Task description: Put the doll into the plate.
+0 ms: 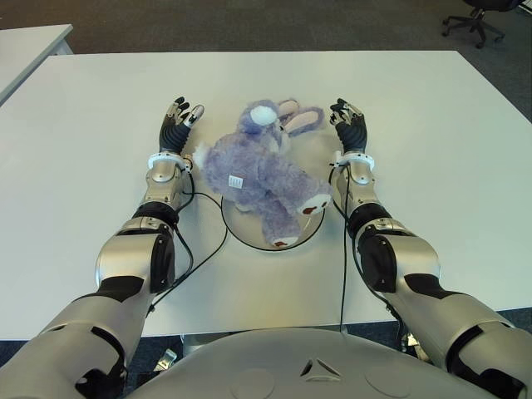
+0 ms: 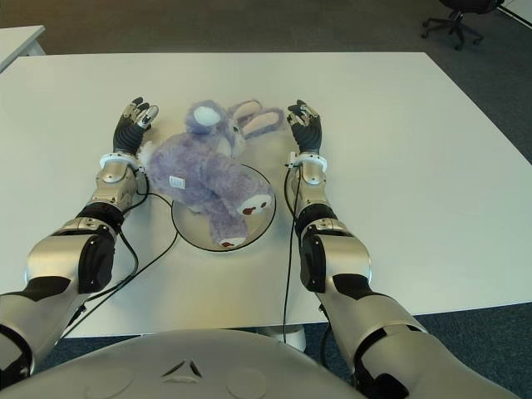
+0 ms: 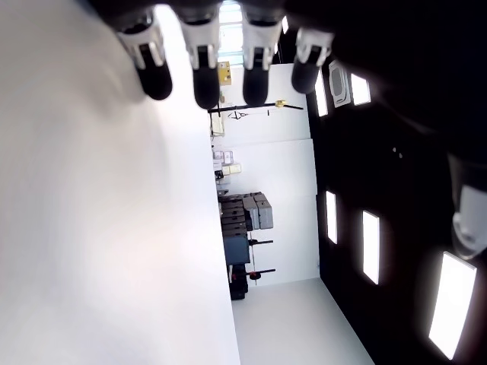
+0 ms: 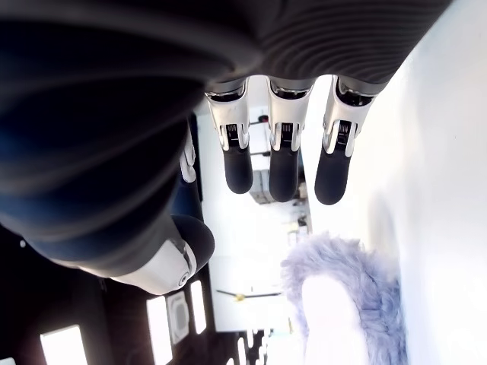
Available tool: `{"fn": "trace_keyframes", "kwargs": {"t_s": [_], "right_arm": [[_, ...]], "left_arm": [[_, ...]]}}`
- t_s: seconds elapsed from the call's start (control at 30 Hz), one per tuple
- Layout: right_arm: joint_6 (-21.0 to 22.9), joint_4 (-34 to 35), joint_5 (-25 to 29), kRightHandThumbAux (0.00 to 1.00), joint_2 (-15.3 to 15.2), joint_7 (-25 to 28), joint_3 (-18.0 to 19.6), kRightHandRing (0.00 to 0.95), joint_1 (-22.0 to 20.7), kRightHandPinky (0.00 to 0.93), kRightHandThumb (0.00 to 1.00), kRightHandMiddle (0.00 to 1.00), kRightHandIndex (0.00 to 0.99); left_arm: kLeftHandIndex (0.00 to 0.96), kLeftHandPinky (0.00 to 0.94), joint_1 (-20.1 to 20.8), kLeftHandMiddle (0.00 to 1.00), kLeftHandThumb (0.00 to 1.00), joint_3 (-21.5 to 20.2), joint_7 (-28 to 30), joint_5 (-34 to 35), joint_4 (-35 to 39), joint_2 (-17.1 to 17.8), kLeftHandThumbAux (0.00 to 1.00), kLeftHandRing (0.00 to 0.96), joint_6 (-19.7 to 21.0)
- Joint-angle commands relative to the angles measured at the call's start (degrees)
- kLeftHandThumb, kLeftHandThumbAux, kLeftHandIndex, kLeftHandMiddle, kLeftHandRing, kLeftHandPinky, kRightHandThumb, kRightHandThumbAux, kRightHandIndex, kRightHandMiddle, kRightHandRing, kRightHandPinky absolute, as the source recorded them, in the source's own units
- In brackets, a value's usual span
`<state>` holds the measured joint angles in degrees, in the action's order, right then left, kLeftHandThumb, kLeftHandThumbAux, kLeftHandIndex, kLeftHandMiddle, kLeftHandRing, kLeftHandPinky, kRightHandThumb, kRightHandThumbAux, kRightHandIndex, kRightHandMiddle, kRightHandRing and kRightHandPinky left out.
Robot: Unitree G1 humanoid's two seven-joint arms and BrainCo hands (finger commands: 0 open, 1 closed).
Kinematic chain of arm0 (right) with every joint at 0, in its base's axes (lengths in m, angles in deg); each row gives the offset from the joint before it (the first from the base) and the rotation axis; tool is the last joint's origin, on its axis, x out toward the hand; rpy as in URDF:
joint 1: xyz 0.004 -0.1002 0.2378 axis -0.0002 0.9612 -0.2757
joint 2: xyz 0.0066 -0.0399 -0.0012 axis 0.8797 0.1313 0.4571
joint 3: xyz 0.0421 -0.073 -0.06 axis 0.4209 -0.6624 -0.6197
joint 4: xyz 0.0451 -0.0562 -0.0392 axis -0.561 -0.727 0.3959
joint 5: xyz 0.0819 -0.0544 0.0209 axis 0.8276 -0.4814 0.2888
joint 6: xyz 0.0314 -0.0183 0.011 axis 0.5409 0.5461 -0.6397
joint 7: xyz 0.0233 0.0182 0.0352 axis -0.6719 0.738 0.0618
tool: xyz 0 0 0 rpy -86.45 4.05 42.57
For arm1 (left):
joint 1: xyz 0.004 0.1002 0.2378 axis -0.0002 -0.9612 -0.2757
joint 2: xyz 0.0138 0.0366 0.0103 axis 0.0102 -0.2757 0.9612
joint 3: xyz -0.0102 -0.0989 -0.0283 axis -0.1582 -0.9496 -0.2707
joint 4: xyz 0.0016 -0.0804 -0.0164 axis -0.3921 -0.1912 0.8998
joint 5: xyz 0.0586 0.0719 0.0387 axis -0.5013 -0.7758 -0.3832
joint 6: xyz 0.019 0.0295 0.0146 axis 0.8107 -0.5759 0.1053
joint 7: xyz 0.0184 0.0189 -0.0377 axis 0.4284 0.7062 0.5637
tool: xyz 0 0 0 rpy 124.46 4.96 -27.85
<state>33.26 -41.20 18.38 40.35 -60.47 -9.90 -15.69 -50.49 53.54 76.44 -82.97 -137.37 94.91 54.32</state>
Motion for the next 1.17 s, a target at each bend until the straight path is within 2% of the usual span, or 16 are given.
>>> {"fn": "trace_keyframes", "kwargs": {"t_s": [0.03, 1.17], "right_arm": [[3.2, -3.8, 0.7, 0.736, 0.6, 0.0, 0.4, 0.146, 6.1, 0.209, 0.674, 0.142, 0.397], [2.8, -3.7, 0.7, 0.735, 0.8, 0.4, 0.4, 0.139, 6.5, 0.2, 0.676, 0.142, 0.397]], "left_arm": [[0.019, 0.092, -5.3, 0.107, 0.0, 0.3, -0.5, -0.2, -3.5, -1.3, 0.47, 0.103, 3.6], [0.015, 0.066, -5.7, 0.093, 0.0, 0.2, 0.2, 0.0, -3.2, -1.4, 0.455, 0.085, 3.1]]}}
